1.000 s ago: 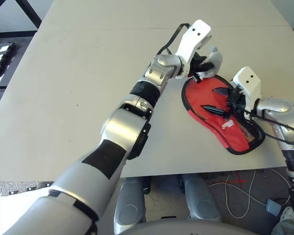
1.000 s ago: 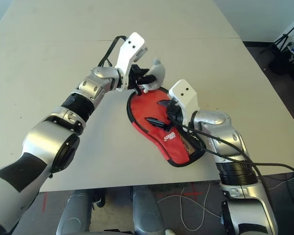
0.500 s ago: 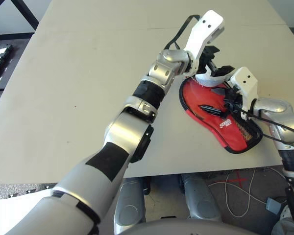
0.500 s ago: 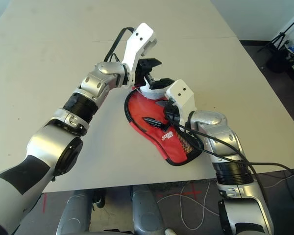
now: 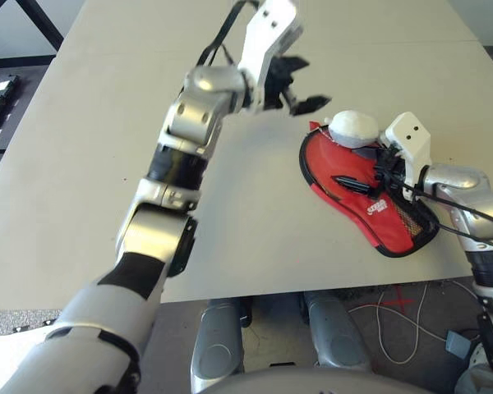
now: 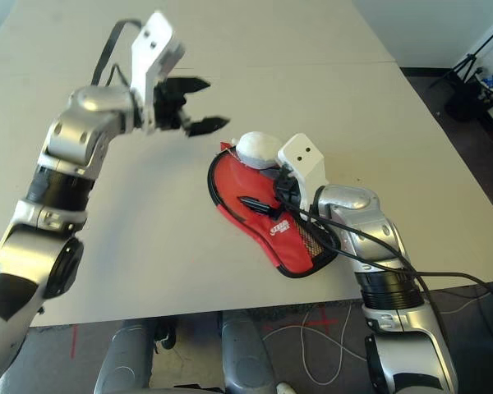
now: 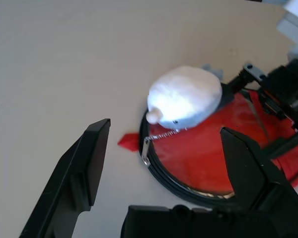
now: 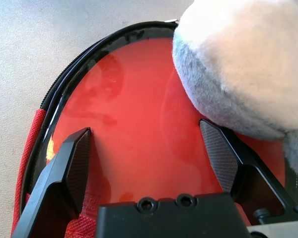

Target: Store the ping-pong paddle in its case and zip it.

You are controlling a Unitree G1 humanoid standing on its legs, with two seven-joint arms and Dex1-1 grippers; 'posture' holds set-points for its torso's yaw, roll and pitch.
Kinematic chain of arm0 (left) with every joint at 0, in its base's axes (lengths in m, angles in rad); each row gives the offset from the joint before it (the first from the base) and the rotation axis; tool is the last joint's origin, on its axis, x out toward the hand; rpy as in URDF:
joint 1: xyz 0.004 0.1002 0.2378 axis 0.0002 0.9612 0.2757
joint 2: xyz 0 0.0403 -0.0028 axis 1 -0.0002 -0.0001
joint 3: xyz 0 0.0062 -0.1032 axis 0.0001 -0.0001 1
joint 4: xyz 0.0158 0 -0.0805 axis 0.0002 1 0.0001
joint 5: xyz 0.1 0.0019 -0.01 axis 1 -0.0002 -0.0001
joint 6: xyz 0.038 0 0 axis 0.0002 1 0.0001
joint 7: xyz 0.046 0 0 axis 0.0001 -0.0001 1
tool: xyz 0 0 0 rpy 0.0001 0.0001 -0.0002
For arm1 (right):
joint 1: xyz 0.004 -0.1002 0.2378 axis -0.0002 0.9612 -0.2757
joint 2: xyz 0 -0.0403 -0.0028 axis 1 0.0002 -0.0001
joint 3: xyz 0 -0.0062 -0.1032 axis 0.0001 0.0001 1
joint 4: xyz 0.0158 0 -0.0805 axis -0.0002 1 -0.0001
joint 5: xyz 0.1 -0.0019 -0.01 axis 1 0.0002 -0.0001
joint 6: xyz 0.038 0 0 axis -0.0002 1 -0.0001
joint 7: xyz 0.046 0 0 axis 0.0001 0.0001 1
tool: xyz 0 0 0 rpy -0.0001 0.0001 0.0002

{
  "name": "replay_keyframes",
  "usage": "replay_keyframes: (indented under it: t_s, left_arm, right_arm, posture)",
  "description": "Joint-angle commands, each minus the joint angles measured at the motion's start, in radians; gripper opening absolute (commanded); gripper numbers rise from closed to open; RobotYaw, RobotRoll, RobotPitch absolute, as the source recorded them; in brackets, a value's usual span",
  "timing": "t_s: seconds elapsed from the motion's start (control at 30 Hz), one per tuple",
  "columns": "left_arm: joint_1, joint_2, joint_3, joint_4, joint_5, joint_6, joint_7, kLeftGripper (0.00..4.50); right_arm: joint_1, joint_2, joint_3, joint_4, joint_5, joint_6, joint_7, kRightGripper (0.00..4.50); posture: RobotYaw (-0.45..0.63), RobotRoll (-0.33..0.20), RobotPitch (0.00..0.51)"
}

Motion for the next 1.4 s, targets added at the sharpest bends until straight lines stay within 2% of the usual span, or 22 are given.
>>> replay_keyframes:
  t_s: [0.03,0.17,0.3,0.63,1.13,1.4]
  left_arm:
    - [0.068,0.016,-0.05,-0.097,-0.006,0.032,0.014,4.48]
    - [0.157,-0.016,-0.096,-0.18,-0.023,0.06,0.052,4.48]
    - [0.188,-0.037,-0.136,-0.197,-0.033,0.07,0.067,4.48]
    - [0.179,-0.078,-0.205,-0.077,-0.024,0.023,0.074,4.48]
    - [0.128,-0.146,-0.212,0.042,-0.022,-0.009,0.088,4.48]
    - [0.105,-0.189,-0.212,0.109,-0.006,0.014,0.133,4.48]
  right_arm:
    - [0.049,0.003,0.065,0.054,-0.009,0.046,0.027,4.5]
    - [0.04,0.005,0.067,0.065,-0.008,0.046,0.03,4.5]
    - [0.036,0.006,0.066,0.071,-0.006,0.047,0.031,4.5]
    - [0.034,-0.019,0.025,0.049,0.047,0.096,0.067,4.5]
    - [0.09,-0.317,-0.148,-0.049,0.249,0.142,0.326,4.5]
    - [0.05,-0.406,-0.217,0.072,0.265,0.064,0.404,4.5]
  posture:
    - [-0.11,0.0,0.287]
    - [-0.11,0.0,0.285]
    - [-0.11,0.0,0.284]
    - [-0.13,0.0,0.281]
    - [-0.15,0.0,0.277]
    - [-0.15,0.0,0.272]
